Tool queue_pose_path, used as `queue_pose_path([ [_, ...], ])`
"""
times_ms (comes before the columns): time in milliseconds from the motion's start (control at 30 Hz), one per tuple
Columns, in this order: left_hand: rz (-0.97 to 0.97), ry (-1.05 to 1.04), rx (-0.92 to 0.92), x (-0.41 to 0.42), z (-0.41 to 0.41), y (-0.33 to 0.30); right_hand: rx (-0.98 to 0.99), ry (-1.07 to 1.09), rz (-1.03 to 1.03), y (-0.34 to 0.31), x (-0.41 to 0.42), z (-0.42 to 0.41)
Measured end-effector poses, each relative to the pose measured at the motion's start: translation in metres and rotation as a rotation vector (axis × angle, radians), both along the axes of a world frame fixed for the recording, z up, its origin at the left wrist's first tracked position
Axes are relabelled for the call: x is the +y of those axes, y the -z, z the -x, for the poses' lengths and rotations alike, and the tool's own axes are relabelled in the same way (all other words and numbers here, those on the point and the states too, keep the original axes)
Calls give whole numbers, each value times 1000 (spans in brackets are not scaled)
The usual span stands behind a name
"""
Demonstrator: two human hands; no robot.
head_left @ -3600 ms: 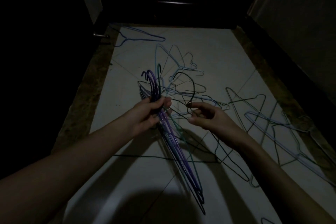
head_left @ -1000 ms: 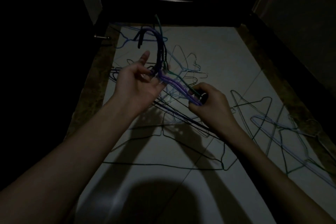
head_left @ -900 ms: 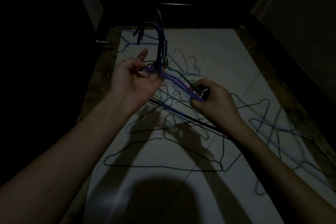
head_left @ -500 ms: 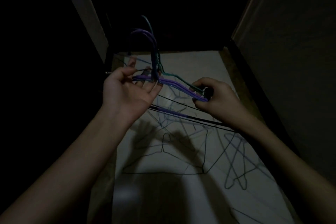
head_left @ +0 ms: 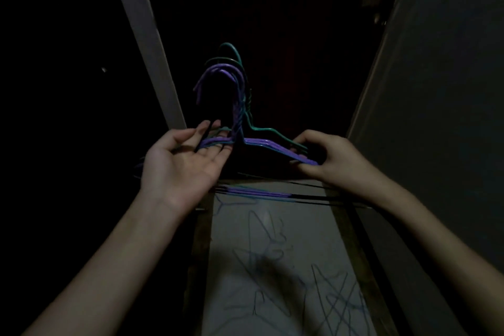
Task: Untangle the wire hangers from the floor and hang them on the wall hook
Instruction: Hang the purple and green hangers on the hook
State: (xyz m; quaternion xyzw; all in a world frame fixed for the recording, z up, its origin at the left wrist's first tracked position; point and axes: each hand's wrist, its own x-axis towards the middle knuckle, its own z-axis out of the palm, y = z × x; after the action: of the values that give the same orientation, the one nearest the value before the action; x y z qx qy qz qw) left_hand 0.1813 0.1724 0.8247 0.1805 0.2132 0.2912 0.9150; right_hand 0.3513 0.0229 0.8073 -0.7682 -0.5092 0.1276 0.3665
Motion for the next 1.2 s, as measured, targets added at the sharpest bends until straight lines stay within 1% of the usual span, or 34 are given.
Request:
queue_pose_path([
  [100,-45,-17,-42,-12,15,-65,-91,-1,-28,-67,-2,-4],
  [233,-141,-83,-40,-34,42,-134,-163,-58,-102,-139,-4,5],
  [333,-217,-161,-49,-52,72,-178,-197,-137,-173,-182,-1,20],
  [467,-298,-287,-67,-77,122,-223,-176,-292,-267,-226,8,55],
  [633,-366,-465,-50,-106,197,-256,-179,-467,-361,-254,33,119],
  [833,-406,-712,-113,-139,292,-275,-166,-689,-418,-277,59,215],
  [933,-433,-839,-130,-161,338,-287,-148,-797,-440,-291,64,276],
  [1033,-391,-978,-108,-176,382,-298,-133,-893,-438,-301,68,335],
  [1100,-364,-1064,-131,-183,411,-304,-139,-949,-426,-308,71,371],
  [1200,-384,-1127,-154,-189,456,-311,-129,-1029,-445,-319,73,420],
])
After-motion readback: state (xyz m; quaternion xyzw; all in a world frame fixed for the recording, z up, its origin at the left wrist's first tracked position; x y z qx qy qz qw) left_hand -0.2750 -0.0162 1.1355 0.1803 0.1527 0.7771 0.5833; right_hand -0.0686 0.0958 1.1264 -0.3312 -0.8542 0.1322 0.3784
